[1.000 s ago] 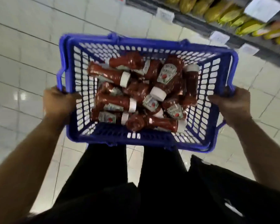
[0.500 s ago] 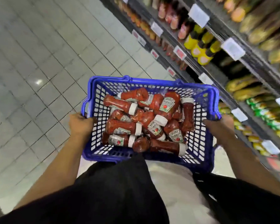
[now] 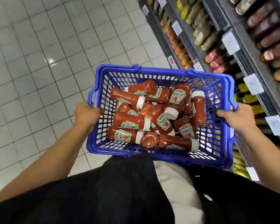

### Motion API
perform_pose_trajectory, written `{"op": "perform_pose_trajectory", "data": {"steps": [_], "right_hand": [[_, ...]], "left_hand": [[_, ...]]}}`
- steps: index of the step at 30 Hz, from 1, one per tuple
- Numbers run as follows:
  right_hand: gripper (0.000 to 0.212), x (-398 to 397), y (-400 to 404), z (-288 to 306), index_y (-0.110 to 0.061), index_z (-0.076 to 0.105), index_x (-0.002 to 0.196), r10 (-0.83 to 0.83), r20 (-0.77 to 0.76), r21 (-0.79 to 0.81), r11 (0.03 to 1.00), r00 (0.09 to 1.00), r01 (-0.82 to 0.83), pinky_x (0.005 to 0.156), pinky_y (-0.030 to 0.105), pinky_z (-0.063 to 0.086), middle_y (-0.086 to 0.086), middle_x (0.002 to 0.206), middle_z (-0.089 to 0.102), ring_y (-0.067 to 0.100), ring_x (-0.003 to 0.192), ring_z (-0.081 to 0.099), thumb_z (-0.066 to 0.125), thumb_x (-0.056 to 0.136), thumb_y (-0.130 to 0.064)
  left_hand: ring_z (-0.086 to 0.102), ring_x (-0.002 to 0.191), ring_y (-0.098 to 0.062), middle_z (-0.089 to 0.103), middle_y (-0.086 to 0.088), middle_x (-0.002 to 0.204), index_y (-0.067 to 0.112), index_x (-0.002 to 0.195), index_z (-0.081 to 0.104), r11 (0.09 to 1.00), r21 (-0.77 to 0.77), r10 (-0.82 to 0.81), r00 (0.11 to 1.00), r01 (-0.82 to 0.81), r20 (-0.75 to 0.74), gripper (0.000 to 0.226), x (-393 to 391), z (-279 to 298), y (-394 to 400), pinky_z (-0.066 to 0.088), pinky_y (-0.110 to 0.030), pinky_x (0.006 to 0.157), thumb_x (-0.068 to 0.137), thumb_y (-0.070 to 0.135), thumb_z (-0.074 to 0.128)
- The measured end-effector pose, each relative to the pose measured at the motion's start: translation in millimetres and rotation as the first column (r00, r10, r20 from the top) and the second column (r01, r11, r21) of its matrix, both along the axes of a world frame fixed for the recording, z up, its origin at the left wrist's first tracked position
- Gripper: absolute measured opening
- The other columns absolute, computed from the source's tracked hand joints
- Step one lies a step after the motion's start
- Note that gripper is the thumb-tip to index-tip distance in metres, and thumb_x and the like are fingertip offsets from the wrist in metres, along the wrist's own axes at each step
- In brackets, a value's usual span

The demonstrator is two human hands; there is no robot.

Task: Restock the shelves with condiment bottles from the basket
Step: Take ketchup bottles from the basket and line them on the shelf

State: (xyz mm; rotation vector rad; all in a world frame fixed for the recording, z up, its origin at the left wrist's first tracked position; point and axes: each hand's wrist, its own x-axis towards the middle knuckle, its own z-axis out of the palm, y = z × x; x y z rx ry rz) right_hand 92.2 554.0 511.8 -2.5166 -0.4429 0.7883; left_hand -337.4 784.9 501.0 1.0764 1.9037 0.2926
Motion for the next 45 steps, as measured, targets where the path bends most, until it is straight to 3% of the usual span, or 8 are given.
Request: {"op": "perform_pose_trajectory", "data": {"steps": [6, 11, 15, 21, 26, 33, 39, 45], "right_hand": [[0.019, 28, 124, -2, -0.005, 0.07, 0.07, 0.121, 0.01, 0.005, 0.993, 0.993, -0.121, 0.057, 0.031, 0.046, 0.009, 0.061, 0.062, 0.015, 0.054, 0.052, 0.085, 0.068, -0.015], [0.031, 69, 251, -25, -0.015, 0.061, 0.056, 0.303, -0.008, -0.009, 0.953, 0.953, -0.303, 0.047, 0.023, 0.034, -0.009, 0.046, 0.052, 0.008, 0.044, 0.048, 0.089, 0.066, -0.024], [0.036, 94, 353, -23, -0.015, 0.056, 0.056, 0.411, -0.006, -0.013, 0.911, 0.912, -0.411, 0.048, 0.026, 0.031, -0.002, 0.054, 0.055, 0.017, 0.051, 0.052, 0.089, 0.067, -0.024], [0.039, 107, 496, 5, -0.02, 0.054, 0.053, 0.486, 0.011, -0.028, 0.874, 0.874, -0.486, 0.063, 0.034, 0.039, -0.004, 0.053, 0.051, 0.02, 0.052, 0.048, 0.088, 0.07, -0.029], [0.031, 100, 600, 10, -0.008, 0.07, 0.073, 0.525, 0.037, -0.055, 0.851, 0.85, -0.523, 0.069, 0.044, 0.055, 0.016, 0.074, 0.069, 0.035, 0.076, 0.068, 0.086, 0.065, -0.034], [0.03, 61, 722, 11, -0.018, 0.062, 0.057, 0.567, 0.063, -0.153, 0.818, 0.821, -0.554, 0.05, 0.029, 0.037, -0.003, 0.056, 0.058, 0.013, 0.054, 0.053, 0.086, 0.072, -0.025], [0.02, 35, 812, 37, -0.01, 0.071, 0.067, 0.484, 0.104, -0.082, 0.875, 0.869, -0.478, 0.063, 0.041, 0.053, 0.014, 0.066, 0.068, 0.024, 0.06, 0.063, 0.086, 0.069, -0.022], [0.02, 27, 896, 33, -0.015, 0.07, 0.066, 0.404, 0.108, -0.072, 0.914, 0.908, -0.399, 0.059, 0.036, 0.049, 0.009, 0.066, 0.068, 0.021, 0.059, 0.061, 0.087, 0.066, -0.025]], "left_hand": [[0.074, 0.065, -0.028, 0.074, -0.007, 0.077, 0.021, 0.079, 0.063, 0.995, 0.002, 0.099, 0.992, -0.099, -0.078, 0.026, 9, 12, 75, 0.063, -0.042, 0.066, 0.068, 0.01, 0.083], [0.07, 0.054, -0.021, 0.072, -0.004, 0.071, 0.021, 0.08, 0.061, 0.971, 0.016, 0.237, 0.962, -0.236, -0.133, 0.028, 31, 13, 135, 0.055, -0.027, 0.047, 0.068, 0.008, 0.083], [0.066, 0.043, -0.015, 0.071, -0.004, 0.068, 0.019, 0.077, 0.06, 0.937, 0.035, 0.35, 0.922, -0.349, -0.168, 0.028, 51, 25, 181, 0.047, -0.02, 0.037, 0.067, 0.007, 0.083], [0.069, 0.058, -0.026, 0.069, -0.004, 0.068, 0.02, 0.074, 0.059, 0.889, 0.064, 0.458, 0.874, -0.453, -0.161, 0.027, 62, 38, 263, 0.058, -0.033, 0.056, 0.063, 0.009, 0.081], [0.07, 0.057, -0.022, 0.07, -0.003, 0.07, 0.019, 0.081, 0.064, 0.859, 0.066, 0.512, 0.85, -0.508, -0.121, 0.027, 53, 18, 335, 0.055, -0.03, 0.052, 0.063, 0.01, 0.083], [0.069, 0.056, -0.021, 0.07, -0.002, 0.066, 0.019, 0.076, 0.065, 0.893, 0.047, 0.449, 0.884, -0.447, -0.131, 0.022, 6, -7, 479, 0.056, -0.031, 0.053, 0.062, 0.015, 0.082], [0.07, 0.06, -0.027, 0.07, -0.004, 0.066, 0.016, 0.071, 0.066, 0.92, 0.122, 0.384, 0.92, -0.374, -0.079, 0.019, -27, 23, 621, 0.06, -0.039, 0.06, 0.054, 0.017, 0.076], [0.07, 0.06, -0.024, 0.071, -0.002, 0.068, 0.02, 0.075, 0.066, 0.944, 0.133, 0.318, 0.943, -0.303, -0.104, 0.023, -33, 30, 739, 0.061, -0.039, 0.064, 0.057, 0.021, 0.08]]}}
